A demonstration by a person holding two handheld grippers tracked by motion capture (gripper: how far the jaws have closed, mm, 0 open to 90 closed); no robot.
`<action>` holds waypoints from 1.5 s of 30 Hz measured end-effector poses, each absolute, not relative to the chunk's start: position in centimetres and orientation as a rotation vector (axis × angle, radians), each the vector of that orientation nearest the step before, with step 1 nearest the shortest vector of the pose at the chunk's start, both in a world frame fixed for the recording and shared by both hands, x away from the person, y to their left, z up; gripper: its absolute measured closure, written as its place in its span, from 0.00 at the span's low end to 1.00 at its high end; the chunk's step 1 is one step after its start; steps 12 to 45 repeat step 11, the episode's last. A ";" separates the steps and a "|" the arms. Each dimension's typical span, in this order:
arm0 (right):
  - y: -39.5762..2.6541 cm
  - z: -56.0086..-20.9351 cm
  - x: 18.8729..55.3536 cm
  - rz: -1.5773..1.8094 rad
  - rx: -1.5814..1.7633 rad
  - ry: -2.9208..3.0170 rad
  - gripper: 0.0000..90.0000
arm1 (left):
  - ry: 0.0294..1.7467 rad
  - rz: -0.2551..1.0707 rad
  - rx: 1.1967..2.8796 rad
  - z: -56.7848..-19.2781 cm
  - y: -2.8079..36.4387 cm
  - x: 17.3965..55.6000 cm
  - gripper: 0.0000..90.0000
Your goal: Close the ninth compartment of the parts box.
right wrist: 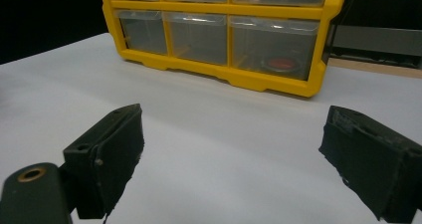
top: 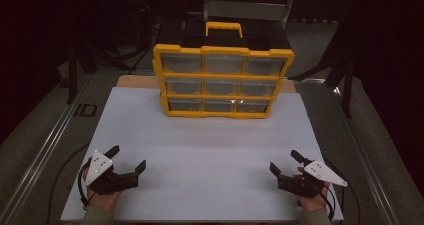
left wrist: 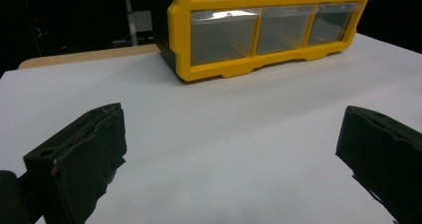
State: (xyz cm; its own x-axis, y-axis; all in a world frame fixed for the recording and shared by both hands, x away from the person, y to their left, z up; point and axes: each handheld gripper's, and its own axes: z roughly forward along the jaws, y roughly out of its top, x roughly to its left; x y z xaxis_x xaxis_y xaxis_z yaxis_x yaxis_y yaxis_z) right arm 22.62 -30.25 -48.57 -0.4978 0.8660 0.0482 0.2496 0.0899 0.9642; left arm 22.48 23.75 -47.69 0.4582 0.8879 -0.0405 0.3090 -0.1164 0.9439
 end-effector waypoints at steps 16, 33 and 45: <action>-30.3 -48.7 22.8 1.432 1.117 1.822 0.11 | 1.052 0.702 1.668 -47.7 23.7 22.5 0.00; -30.3 -48.7 22.8 1.432 1.117 1.822 0.11 | 1.052 0.702 1.668 -47.7 23.7 22.5 0.00; -30.3 -48.7 22.8 1.432 1.117 1.822 0.11 | 1.052 0.702 1.668 -47.7 23.7 22.5 0.00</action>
